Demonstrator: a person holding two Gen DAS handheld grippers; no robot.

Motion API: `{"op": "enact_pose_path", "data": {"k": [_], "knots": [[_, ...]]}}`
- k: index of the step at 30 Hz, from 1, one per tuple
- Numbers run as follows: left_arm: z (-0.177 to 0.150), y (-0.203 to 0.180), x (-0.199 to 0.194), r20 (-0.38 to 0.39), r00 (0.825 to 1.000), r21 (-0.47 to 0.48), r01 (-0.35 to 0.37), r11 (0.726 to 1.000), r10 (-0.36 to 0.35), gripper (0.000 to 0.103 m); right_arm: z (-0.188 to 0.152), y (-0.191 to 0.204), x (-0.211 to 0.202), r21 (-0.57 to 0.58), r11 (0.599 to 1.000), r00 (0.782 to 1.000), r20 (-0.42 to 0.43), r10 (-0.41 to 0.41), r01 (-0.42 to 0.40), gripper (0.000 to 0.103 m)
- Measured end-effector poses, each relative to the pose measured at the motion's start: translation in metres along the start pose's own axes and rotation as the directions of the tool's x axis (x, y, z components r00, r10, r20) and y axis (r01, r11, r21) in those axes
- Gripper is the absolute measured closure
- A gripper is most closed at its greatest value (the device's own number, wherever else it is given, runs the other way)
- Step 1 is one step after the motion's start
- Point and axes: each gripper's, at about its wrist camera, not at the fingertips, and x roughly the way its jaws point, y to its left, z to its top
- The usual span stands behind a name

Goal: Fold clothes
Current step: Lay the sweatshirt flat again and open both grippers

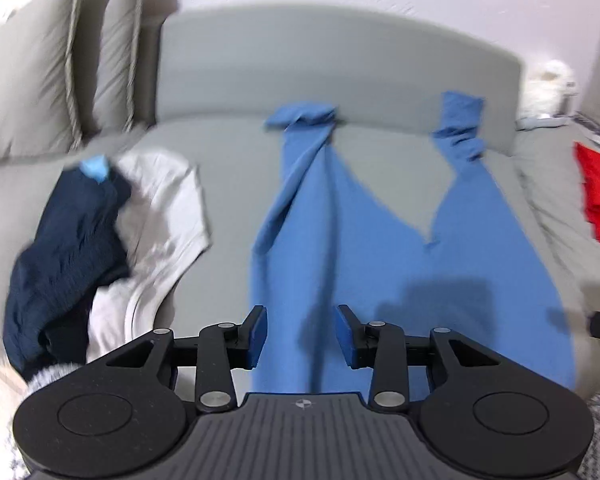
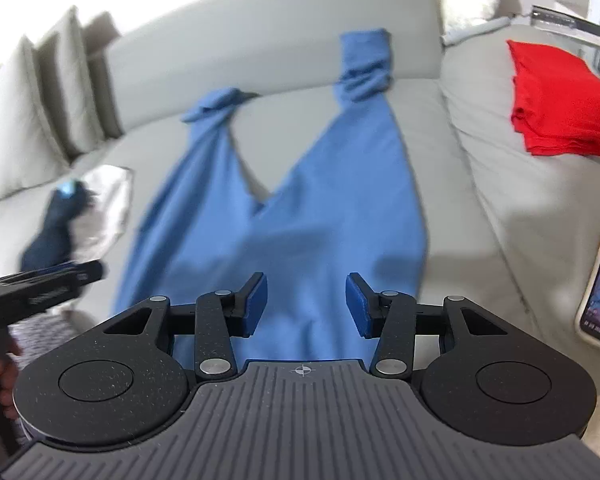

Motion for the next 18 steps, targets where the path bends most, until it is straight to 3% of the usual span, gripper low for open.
{"op": "enact_pose_path", "data": {"k": [3, 7, 10, 13, 15, 17, 18], "knots": [[-0.006, 0.005, 0.007, -0.067, 0.998, -0.034, -0.005, 0.999, 0.002, 0.061, -0.001, -0.014, 0.021, 0.032, 0.998, 0.997, -0.054, -0.057, 0.059, 0.053], [-0.022, 0.009, 0.018, -0.159, 0.987, -0.068, -0.003, 0.998, -0.008, 0.056, -0.011, -0.028, 0.042, 0.106, 0.992, 0.985, -0.166, -0.051, 0.069, 0.053], [-0.025, 0.006, 0.028, -0.2, 0.98, -0.042, -0.026, 0.999, 0.018, 0.054, -0.017, -0.027, 0.052, 0.11, 0.992, 0.975, -0.219, -0.04, 0.066, 0.05], [-0.023, 0.003, 0.036, -0.212, 0.976, -0.007, -0.045, 0.999, 0.043, 0.049, -0.017, -0.024, 0.06, 0.122, 0.991, 0.971, -0.237, -0.031, 0.062, 0.046], [-0.023, 0.005, 0.029, -0.212, 0.977, -0.016, -0.03, 0.999, 0.026, 0.054, -0.015, -0.02, 0.06, 0.115, 0.992, 0.969, -0.245, -0.029, 0.059, 0.046], [-0.025, 0.01, 0.02, -0.202, 0.979, -0.053, 0.005, 0.999, -0.016, 0.058, -0.013, -0.016, 0.056, 0.097, 0.995, 0.966, -0.258, -0.002, 0.028, 0.058], [-0.025, 0.014, 0.018, -0.194, 0.98, -0.079, 0.02, 0.997, -0.035, 0.058, -0.012, -0.016, 0.056, 0.093, 0.995, 0.965, -0.262, 0.004, 0.021, 0.059]]}}
